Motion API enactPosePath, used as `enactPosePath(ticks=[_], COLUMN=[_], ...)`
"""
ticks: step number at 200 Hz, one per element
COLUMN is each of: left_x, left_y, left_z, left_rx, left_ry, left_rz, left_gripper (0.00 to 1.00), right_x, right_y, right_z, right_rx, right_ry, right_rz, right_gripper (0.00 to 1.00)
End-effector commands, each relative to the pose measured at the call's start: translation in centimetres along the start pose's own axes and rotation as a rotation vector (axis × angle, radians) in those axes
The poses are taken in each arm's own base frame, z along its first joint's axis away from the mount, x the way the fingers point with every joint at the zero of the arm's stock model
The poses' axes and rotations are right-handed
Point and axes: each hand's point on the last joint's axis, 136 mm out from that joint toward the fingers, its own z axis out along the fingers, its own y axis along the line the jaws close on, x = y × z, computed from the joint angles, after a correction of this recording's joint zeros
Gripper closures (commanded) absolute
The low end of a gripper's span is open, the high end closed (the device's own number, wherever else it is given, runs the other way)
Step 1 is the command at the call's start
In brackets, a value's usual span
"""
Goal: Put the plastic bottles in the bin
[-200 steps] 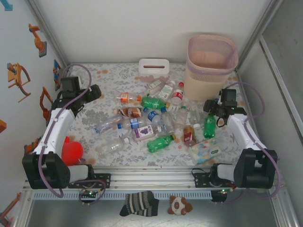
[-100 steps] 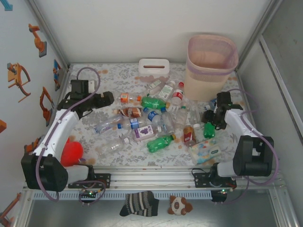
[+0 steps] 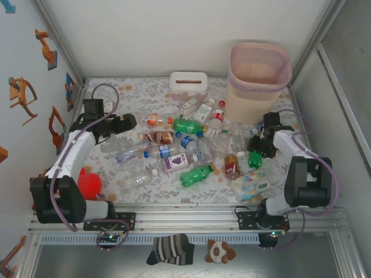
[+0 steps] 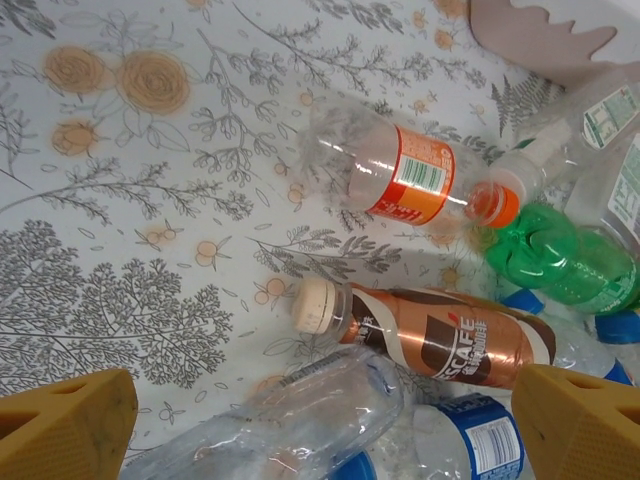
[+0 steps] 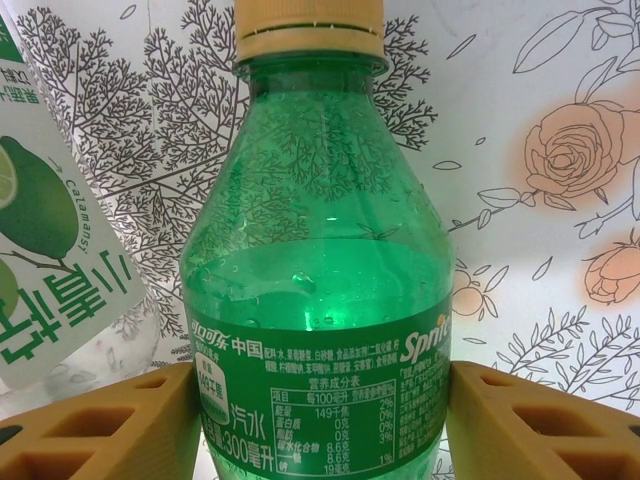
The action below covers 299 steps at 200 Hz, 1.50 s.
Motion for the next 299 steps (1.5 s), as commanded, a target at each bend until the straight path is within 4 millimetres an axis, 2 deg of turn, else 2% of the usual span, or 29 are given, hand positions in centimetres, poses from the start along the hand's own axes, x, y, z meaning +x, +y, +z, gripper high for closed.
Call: enactPosePath(ticks=[1, 72, 110, 126, 149, 171, 214, 259, 299], left_x=[0.2, 0.0, 0.1, 0.1, -0.1, -0.3, -0.5, -1.0, -1.5], left_y=[-0.7, 0.4, 1.1, 1.3, 1.7, 2.5, 2.8, 3.1, 3.2], left_z=[0.2, -0.3, 0.0, 0.0, -0.3, -0.6, -0.9, -1.6, -2.8], left_rx=[0.045, -0.024, -0.053, -0.07, -0.09, -0.13, -0.141, -0.15, -0.169], left_ry=[0.034, 0.015, 0.025, 0.022, 0.013, -0.006, -0.023, -0.06, -0.125], left_rz=[0.004, 0.031, 0.035, 0.041, 0.044, 0.043, 0.039, 0.036, 0.047], left_gripper=[0.04, 0.04, 0.04, 0.04, 0.04, 0.04, 0.04, 0.04, 0.04], right_x=[-0.1, -0.2, -0.1, -0.3, -0.9, -1.8, -4.3, -8.0, -12.0], right_y=[-0.3, -0.6, -0.6, -0.6, -0.6, -0.4, 0.6, 2.5, 5.0], right_z=[-0.2, -1.9, -3.7, -5.0, -7.7, -11.0, -17.7, -24.8, -29.4], right_rx=[0.021, 0.032, 0.029, 0.026, 0.028, 0.021, -0.013, -0.081, -0.168], right_ry=[0.001, -0.05, -0.084, -0.122, -0.197, -0.287, -0.451, -0.621, -0.743], right_rz=[-0.001, 0.0, 0.006, 0.009, 0.005, -0.007, -0.022, -0.036, -0.06], right_gripper=[0.41, 0.44, 0.44, 0.44, 0.44, 0.44, 0.44, 0.44, 0.44])
